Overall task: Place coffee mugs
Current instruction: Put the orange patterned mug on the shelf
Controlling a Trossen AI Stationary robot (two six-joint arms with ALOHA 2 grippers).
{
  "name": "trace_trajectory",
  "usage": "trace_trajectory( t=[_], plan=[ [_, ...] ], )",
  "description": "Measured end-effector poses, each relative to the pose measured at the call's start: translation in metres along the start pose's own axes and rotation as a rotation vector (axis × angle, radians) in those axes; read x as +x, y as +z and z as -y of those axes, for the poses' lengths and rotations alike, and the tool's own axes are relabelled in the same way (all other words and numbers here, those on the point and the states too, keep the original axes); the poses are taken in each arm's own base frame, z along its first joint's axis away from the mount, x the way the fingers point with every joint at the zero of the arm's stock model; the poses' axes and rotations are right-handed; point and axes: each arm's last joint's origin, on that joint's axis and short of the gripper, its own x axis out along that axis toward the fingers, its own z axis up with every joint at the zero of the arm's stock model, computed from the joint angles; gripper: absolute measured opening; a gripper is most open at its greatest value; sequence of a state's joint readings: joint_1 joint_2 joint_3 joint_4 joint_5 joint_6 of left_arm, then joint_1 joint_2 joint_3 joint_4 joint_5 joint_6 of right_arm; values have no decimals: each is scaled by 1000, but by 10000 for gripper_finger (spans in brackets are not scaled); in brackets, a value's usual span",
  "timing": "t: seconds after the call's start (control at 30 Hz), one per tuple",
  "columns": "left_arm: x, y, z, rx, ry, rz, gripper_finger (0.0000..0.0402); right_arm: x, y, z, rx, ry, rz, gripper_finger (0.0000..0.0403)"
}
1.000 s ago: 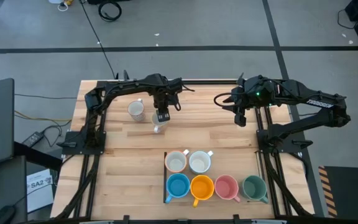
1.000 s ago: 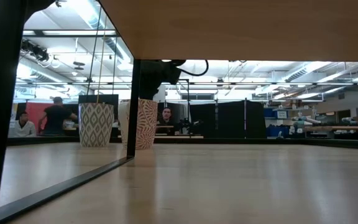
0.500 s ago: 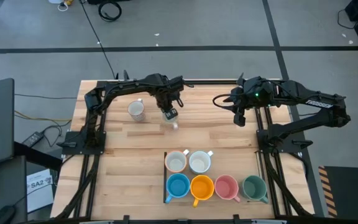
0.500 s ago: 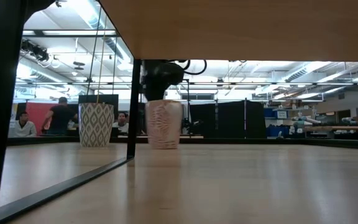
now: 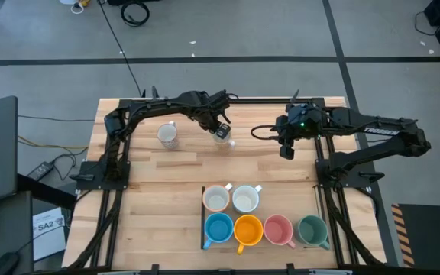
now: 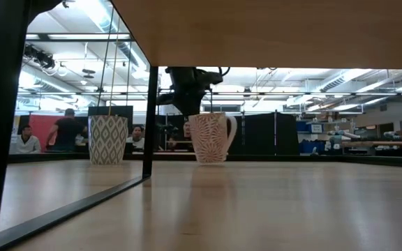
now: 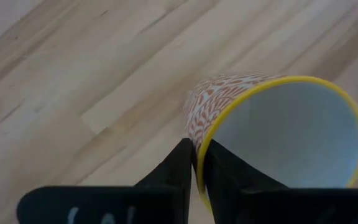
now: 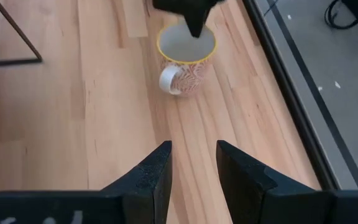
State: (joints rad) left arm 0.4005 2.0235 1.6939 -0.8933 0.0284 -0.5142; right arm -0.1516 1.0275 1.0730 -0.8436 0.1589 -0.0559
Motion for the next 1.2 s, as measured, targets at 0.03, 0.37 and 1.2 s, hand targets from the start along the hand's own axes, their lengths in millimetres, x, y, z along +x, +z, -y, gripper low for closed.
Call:
trace_trajectory(
  t=[0.03, 0.37, 1.2],
  plan=[
    [0, 0, 1, -17, -6, 8, 45, 1, -2, 1, 2, -3, -9, 130],
    [0, 2, 20, -132, -81, 87, 52, 6, -6, 7, 28, -26, -30, 131],
    [-4, -2, 55, -190, -221, 194, 53, 9, -1, 12, 58, -4, 39, 130]
  ],
)
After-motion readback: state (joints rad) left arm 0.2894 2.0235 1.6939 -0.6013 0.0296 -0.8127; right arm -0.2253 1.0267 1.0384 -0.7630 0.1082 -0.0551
